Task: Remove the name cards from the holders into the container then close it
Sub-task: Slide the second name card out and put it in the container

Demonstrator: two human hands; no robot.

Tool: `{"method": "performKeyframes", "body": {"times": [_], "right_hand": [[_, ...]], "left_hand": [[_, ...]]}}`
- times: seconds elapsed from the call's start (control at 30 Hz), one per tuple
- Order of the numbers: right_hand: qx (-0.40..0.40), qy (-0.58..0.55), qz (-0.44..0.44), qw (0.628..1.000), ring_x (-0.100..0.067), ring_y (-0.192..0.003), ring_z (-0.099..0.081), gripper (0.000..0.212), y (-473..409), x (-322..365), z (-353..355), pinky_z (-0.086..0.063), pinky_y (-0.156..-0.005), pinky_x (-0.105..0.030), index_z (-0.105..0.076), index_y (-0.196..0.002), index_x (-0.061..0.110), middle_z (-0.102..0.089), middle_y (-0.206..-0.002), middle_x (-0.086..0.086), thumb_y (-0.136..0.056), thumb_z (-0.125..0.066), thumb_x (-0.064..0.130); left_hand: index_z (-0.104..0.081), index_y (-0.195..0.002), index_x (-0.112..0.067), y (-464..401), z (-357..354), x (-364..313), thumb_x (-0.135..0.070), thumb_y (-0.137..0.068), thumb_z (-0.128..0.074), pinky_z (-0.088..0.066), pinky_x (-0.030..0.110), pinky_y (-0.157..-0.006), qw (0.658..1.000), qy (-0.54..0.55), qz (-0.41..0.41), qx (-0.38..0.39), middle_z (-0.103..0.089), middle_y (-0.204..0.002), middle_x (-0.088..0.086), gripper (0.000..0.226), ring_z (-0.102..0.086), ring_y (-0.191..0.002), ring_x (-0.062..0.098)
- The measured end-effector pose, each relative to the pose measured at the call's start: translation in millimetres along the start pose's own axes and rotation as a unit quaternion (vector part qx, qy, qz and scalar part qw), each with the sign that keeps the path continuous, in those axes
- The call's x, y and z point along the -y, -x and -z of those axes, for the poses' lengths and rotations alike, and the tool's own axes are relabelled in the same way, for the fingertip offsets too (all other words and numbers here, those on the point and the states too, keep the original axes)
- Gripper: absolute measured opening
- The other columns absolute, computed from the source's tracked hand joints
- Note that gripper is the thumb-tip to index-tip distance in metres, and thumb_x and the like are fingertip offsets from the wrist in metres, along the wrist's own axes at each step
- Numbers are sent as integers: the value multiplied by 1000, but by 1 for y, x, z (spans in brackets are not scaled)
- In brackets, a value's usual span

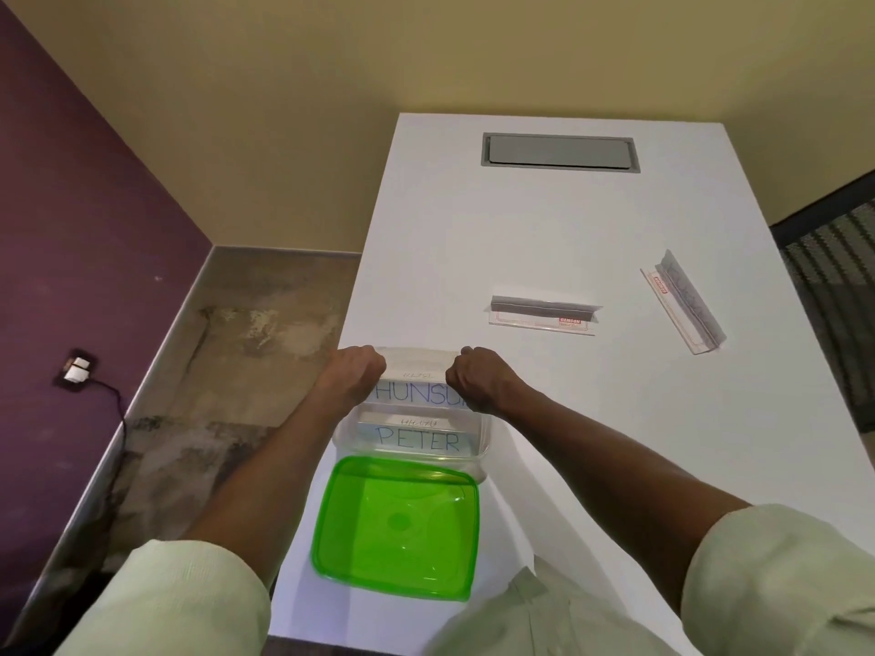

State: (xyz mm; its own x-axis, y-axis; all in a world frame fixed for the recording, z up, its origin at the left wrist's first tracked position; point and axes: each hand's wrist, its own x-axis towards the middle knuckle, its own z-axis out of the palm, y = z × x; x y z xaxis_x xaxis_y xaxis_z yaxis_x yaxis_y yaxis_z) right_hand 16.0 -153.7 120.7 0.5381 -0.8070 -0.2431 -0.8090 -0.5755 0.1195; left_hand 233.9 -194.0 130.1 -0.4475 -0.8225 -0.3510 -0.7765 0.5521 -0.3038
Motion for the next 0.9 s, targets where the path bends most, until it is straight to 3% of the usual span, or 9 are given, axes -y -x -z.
{"method": "performKeyframes", "body": {"times": [0.57, 0.9], "right_hand": [[18, -16, -7, 1000, -31, -94, -63, 28, -18, 8, -28, -39, -67, -32, -62, -103, 9, -65, -104, -12, -99, -35, 5], [35, -14, -21, 999, -32, -101, -62, 29, -21, 12, -27, -43, -71, -33, -63, -109, 7, -65, -110, -12, -96, -38, -1]], "left_hand": [[-62, -100, -5, -13, -34, -12, -2, -92, -42, -47, 37, -75, 996, 87, 11, 3, -63, -103, 15, 22, -63, -95, 33], [-62, -102, -3, -14, -33, -17, 7, -86, -48, -49, 36, -76, 995, 94, 22, 6, -63, -103, 17, 23, -64, -95, 34]]}}
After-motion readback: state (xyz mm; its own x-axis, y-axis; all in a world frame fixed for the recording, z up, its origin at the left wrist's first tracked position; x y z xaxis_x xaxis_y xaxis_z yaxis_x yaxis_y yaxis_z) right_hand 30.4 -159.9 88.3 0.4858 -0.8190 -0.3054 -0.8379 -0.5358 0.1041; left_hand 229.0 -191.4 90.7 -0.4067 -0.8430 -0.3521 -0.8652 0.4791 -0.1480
